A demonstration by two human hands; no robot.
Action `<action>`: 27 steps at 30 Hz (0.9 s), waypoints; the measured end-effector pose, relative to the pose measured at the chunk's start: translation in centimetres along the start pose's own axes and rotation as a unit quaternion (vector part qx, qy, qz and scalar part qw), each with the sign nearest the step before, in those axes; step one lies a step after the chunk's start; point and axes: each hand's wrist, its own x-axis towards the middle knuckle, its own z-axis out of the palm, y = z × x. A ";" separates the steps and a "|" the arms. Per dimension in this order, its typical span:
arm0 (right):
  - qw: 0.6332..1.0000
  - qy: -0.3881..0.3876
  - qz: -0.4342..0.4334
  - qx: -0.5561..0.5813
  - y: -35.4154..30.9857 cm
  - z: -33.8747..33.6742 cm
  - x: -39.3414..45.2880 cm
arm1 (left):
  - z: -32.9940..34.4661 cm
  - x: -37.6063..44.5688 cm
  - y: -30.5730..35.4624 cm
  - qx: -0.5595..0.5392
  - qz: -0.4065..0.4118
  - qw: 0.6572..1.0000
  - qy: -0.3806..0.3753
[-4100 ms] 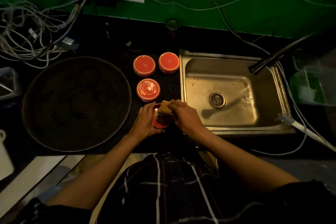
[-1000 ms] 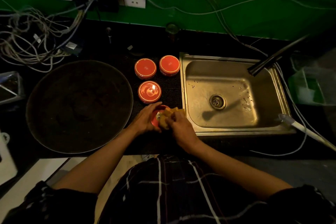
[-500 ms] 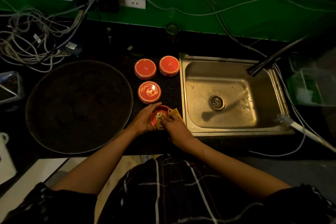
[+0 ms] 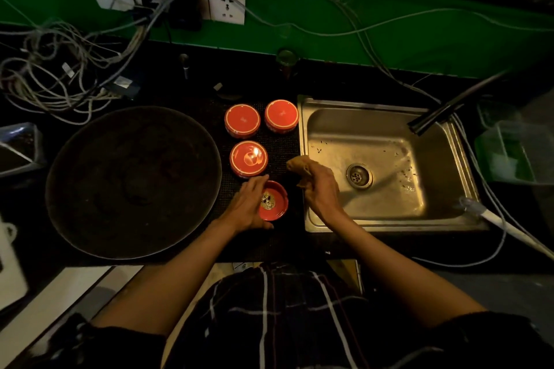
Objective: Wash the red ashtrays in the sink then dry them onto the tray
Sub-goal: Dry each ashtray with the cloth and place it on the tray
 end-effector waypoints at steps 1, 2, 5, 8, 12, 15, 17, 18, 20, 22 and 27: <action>1.000 -0.015 0.005 -0.003 0.3 0.6 0.0 | 0.3 0.0 0.4 0.020 -0.013 1.000 0.003; 0.999 -0.036 0.012 -0.015 0.5 1.2 -0.1 | 0.6 0.0 0.7 0.032 -0.023 0.999 0.010; 0.985 -0.095 0.055 -0.135 1.2 3.2 -0.9 | 1.0 -0.2 1.1 0.043 -0.037 0.998 0.033; 0.977 -0.103 0.065 -0.176 1.8 4.5 -1.4 | 0.6 -0.4 1.0 0.062 -0.050 0.996 0.033; 0.941 -0.138 0.040 -0.306 2.3 4.6 -0.9 | 0.4 -1.3 0.7 0.072 -0.060 0.995 0.039; 0.952 -0.138 0.054 -0.268 2.7 5.3 -1.3 | 0.3 -2.3 0.7 0.051 -0.073 0.994 0.056; 0.965 -0.122 0.047 -0.228 3.0 5.6 -1.7 | 0.2 -3.0 0.7 0.035 -0.079 0.994 0.073; 0.968 -0.116 0.035 -0.222 3.2 5.6 -2.0 | 0.1 -3.5 0.7 0.029 -0.085 0.992 0.085; 0.969 -0.119 0.002 -0.215 3.2 5.4 -2.4 | -0.4 -4.4 0.6 0.010 -0.103 0.989 0.107; 0.966 -0.145 -0.024 -0.210 2.9 5.6 -2.9 | -1.0 -5.3 0.3 0.000 -0.126 0.983 0.131; 0.935 -0.236 -0.062 -0.259 3.2 6.3 -4.2 | -2.8 -6.0 -0.1 -0.015 -0.182 0.964 0.191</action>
